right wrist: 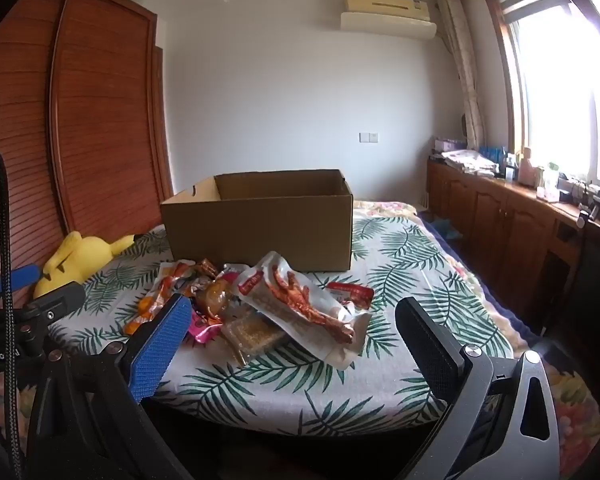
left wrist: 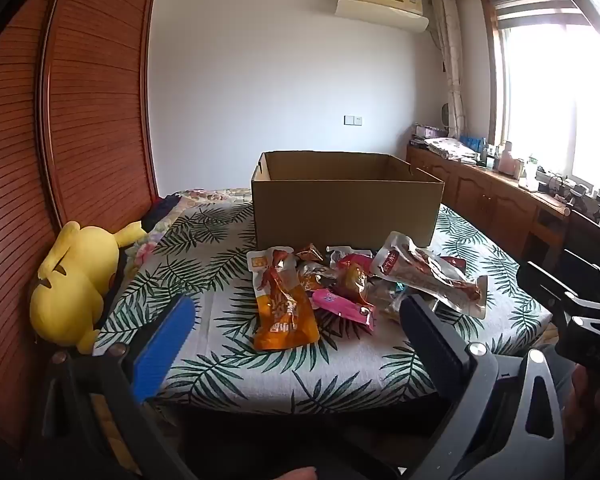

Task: Organize snacks

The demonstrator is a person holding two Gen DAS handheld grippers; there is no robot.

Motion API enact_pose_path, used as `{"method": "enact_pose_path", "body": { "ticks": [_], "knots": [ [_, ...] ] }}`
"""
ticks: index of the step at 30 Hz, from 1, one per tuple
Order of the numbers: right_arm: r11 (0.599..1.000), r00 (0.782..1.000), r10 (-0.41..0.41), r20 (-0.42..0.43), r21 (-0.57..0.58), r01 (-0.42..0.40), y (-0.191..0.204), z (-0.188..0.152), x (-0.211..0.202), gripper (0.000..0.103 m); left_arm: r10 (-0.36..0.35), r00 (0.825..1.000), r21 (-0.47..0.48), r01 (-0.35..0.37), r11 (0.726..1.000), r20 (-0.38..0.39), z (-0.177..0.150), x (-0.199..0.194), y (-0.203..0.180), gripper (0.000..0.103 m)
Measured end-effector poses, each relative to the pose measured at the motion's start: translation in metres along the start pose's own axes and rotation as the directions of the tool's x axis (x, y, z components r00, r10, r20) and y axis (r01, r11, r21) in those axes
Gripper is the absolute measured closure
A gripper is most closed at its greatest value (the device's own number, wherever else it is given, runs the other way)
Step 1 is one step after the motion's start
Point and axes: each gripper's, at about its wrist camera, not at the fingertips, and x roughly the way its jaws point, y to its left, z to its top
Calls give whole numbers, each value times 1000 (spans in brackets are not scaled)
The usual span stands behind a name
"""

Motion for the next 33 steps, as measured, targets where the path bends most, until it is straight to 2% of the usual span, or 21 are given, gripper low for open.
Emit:
{"method": "enact_pose_path", "body": {
  "ticks": [33],
  "knots": [
    [1000,1000,-11,-6,4,11,-4,-5,2,0,0,1000,-5,0,1000,5,-1,-2,4,0]
  ]
}}
